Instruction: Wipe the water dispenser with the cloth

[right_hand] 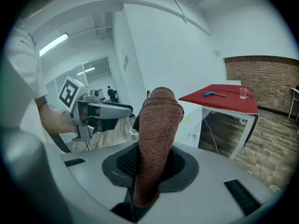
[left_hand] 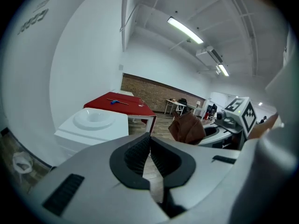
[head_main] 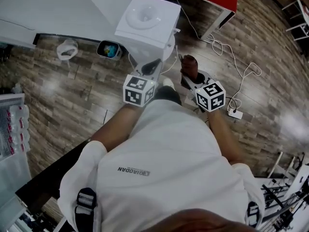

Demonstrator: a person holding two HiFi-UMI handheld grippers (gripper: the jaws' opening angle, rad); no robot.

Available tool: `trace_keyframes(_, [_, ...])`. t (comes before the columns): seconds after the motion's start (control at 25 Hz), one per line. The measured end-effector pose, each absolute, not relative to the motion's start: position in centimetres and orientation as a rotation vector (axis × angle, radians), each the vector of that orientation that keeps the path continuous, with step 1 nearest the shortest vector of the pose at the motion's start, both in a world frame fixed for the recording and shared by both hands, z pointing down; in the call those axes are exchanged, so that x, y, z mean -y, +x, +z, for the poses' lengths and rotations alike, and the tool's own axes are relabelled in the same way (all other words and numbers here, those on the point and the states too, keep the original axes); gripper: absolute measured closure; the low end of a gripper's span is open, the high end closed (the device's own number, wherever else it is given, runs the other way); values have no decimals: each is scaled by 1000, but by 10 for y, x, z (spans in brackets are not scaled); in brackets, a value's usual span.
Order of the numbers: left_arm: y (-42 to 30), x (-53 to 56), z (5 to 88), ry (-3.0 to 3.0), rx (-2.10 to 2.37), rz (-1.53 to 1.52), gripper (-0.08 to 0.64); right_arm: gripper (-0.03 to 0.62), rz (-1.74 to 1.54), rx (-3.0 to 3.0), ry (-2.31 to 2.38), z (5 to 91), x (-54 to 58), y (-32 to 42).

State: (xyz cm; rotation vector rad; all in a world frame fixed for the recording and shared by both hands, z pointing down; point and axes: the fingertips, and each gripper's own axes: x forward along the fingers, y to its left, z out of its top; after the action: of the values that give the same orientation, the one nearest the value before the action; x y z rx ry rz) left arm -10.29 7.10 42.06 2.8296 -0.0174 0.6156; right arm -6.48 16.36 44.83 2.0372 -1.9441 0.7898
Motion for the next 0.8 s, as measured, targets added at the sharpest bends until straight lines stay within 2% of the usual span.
trace_keyframes(0.36, [-49,-12,433,2762,277,542,560,520,764,2054,1675,448,-80,7])
trace_keyframes(0.6, [-44,28,429,2713,480,496,560,520,827,2127,1379,468,-31,6])
trace_keyframes(0.8, [-69,39,426,2667,658,480,560,520,785,2146,1114,486,-7,-21])
